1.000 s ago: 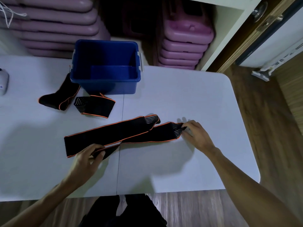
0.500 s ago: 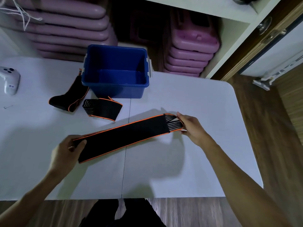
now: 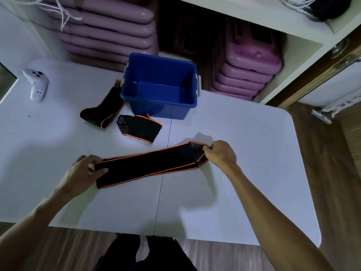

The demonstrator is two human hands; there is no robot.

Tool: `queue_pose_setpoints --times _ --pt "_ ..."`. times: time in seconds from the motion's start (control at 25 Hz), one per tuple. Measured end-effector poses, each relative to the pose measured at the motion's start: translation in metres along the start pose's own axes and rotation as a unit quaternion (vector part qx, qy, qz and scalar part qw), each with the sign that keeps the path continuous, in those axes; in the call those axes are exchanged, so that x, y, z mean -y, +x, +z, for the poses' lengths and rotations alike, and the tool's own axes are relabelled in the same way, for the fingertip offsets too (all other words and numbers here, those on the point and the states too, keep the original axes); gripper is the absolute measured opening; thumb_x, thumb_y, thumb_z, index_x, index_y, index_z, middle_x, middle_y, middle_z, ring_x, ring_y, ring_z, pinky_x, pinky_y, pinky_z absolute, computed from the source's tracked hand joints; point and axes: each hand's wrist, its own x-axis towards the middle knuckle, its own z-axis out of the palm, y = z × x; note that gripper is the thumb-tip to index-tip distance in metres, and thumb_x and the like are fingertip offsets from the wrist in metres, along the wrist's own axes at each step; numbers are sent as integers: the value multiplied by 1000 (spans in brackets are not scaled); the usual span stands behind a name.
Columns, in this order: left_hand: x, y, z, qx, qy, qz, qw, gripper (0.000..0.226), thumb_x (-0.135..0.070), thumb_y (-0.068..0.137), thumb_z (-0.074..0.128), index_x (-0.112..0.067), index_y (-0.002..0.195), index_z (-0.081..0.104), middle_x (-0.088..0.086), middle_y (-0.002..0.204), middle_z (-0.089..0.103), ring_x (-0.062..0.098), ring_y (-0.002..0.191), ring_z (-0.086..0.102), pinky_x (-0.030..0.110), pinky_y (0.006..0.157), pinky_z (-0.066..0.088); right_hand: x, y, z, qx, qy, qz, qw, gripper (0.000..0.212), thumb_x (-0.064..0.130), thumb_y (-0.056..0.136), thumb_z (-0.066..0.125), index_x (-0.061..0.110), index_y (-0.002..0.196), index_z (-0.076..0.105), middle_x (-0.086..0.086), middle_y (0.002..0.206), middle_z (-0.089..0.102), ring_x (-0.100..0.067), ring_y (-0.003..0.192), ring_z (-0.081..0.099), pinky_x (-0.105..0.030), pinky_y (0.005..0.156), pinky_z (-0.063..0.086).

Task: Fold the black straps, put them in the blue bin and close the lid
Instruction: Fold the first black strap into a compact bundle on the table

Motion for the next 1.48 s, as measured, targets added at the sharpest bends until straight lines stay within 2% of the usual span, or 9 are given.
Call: queue_pose_setpoints --times 0.16,0.24,0.4,0.68,0.84,1.0,1.16,1.24,1.48 --pt "-5 7 -7 -54 -30 58 996 34 -8 82 71 -40 84 59 4 95 65 16 73 63 5 64 41 -5 -1 -6 -51 -50 -13 997 38 27 88 47 13 53 43 -3 60 49 -29 68 49 -27 52 35" --pt "-10 8 -5 -10 -22 83 996 31 -24 78 78 -37 99 61 1 112 61 17 92 59 16 77 42 -10 -1 -2 -38 -77 -13 996 36 25 88 49 14 54 41 -3 62 48 -28 71 48 -26 50 31" --pt "-7 9 15 107 202 220 948 97 -61 58 79 -30 140 38 -2 139 46 25 124 46 46 97 43 -9 -4 5 -78 -106 -46 990 24 27 88 56 12 69 52 -7 82 52 -29 81 50 -29 54 36" --pt "13 9 11 70 226 265 935 87 -41 61 83 -24 137 44 1 128 51 28 111 55 46 86 49 0 -1 18 -30 -113 -64 991 36 30 87 63 15 63 41 -7 88 56 -28 98 47 -31 58 37" --pt "16 6 10 68 229 265 934 89 -41 60 84 -22 137 45 2 127 51 27 110 55 45 84 51 -11 4 21 -46 -87 -43 994 16 23 84 64 12 86 52 -9 93 59 -32 92 58 -34 62 44" --pt "15 3 5 66 251 289 922 83 -45 61 71 -22 137 45 0 125 50 25 108 55 44 83 51 -6 9 15 15 -42 6 999 29 18 83 63 15 110 51 -5 100 61 -28 83 59 -32 63 45" --pt "16 -4 4 67 255 294 919 83 -47 61 67 -22 137 45 1 123 51 25 106 55 42 82 50 2 16 13 106 50 -15 993 50 20 78 64 19 128 57 1 125 61 -23 113 58 -33 86 49" --pt "17 -7 4 67 252 290 921 85 -46 60 68 -23 138 43 0 123 51 24 105 55 41 82 49 5 21 8 143 74 -41 986 42 17 80 64 14 122 63 -2 121 64 -22 113 59 -34 93 49" --pt "16 -13 2 64 264 278 921 91 -48 58 67 -25 140 39 -1 118 53 23 98 55 38 83 46 2 25 10 89 111 -43 989 11 9 83 66 13 93 64 1 89 63 -21 88 61 -26 67 45"
